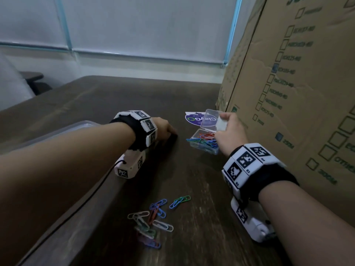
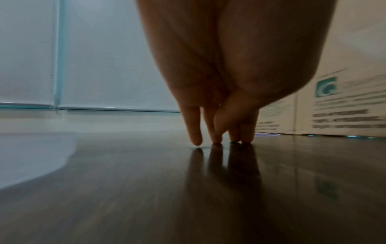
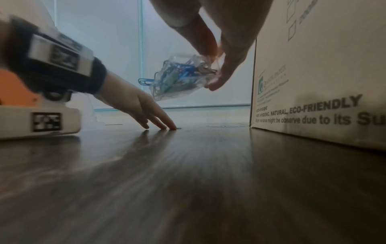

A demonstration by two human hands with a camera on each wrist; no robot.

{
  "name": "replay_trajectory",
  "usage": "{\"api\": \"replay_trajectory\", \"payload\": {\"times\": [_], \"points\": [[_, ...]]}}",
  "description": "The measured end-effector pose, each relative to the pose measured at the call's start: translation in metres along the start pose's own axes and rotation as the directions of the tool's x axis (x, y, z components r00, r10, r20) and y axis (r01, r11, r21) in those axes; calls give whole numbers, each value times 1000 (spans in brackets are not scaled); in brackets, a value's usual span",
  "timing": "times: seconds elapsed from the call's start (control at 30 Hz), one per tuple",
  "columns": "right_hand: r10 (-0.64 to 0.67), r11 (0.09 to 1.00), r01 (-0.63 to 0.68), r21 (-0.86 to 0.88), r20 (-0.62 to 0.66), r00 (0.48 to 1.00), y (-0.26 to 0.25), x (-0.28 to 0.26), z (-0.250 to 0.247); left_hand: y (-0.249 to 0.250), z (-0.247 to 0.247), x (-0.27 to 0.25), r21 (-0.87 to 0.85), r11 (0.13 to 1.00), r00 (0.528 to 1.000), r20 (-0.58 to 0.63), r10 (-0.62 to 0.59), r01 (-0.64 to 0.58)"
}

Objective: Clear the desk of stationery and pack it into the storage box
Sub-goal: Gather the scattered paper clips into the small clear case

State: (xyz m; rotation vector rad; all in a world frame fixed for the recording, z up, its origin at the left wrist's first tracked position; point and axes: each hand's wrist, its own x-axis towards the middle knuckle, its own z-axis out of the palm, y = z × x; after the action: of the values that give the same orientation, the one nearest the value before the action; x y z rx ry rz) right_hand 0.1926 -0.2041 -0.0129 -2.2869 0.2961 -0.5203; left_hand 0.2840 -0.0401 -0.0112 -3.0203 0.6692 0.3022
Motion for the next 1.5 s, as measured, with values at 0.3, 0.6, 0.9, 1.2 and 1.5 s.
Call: {"api": "replay_trajectory", "payload": {"times": [0.3,0.6,0.9,1.2,1.5], "points": [[66,997,-65,38,-15,998,-6,-52,-18,14,32,-129,-358,907,969,18,244,-222],[60,998,-61,34,24,998,-3,-118,-45,-25,-7,-221,-113,980,940,319,-118,162],[43,997,-45,64,44,998,-1,-152,-60,-4,43,-237,-286,944,959,268,-88,167],[49,996,-52,69,44,998,1,-158,-63,33,56,-216,-188,981,975,-220,4,-47],[53,996,-62,58,133,990,3,-152,-60,54,53,-188,-155,958,955,139,262,-240]]}}
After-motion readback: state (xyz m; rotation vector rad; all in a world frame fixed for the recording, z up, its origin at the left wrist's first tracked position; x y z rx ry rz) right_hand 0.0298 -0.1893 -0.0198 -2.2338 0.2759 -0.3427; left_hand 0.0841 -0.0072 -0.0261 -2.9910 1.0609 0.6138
